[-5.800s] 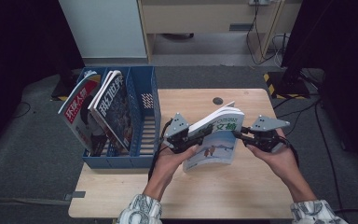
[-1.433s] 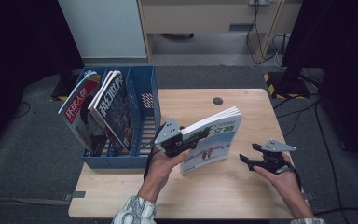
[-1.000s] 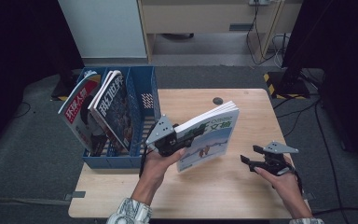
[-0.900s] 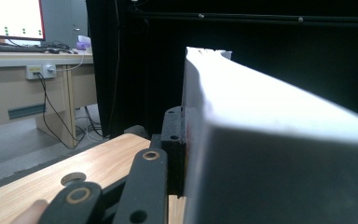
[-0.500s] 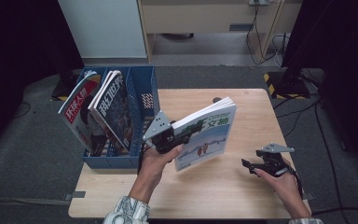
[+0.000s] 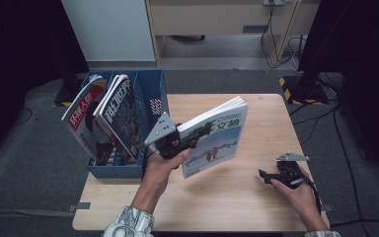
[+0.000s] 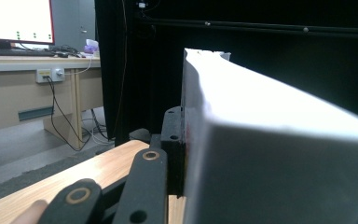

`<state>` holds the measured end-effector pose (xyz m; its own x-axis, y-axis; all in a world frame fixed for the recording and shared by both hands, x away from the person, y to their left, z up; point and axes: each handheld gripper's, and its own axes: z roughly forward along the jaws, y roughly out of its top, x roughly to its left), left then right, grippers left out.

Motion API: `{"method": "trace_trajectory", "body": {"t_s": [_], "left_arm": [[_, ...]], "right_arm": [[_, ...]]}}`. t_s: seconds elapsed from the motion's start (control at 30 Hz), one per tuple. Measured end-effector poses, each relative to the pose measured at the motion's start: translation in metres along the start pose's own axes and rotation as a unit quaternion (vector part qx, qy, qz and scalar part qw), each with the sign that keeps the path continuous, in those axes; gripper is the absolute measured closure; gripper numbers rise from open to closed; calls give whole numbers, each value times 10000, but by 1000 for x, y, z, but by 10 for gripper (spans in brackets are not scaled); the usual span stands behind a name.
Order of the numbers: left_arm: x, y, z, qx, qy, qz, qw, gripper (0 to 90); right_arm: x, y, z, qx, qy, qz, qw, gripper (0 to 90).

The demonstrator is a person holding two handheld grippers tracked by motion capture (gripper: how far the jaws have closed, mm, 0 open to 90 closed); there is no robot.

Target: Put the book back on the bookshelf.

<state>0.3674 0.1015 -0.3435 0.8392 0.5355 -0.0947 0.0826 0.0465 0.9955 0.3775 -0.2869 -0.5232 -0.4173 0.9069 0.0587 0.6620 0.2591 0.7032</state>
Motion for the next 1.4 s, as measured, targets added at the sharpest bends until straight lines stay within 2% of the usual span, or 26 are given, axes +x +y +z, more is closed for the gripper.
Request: {"method": "trace_trajectory", "body": {"t_s": [0.17,0.3,0.5,1.23,1.4], "left_arm": [[-1,6,-6,-23,38,15,10000,732],[0,12,-10,-78,64,40,9999,732],[0,19,-17,-128,141,66,9998,732],[-1,50,-38,-364,352,65,9987,733],[-1,55,-42,-344,361,136,9987,733]], "right_arm": [[-2,-2,2,40,-60,37,10000,144],[-2,-5,7,139,-96,-35,9999,132],[1,-6,9,76,-187,-138,9997,118],[1,-8,12,-137,-241,-94,9996,104],[1,-8,13,-120,-265,-101,9995,100]]}}
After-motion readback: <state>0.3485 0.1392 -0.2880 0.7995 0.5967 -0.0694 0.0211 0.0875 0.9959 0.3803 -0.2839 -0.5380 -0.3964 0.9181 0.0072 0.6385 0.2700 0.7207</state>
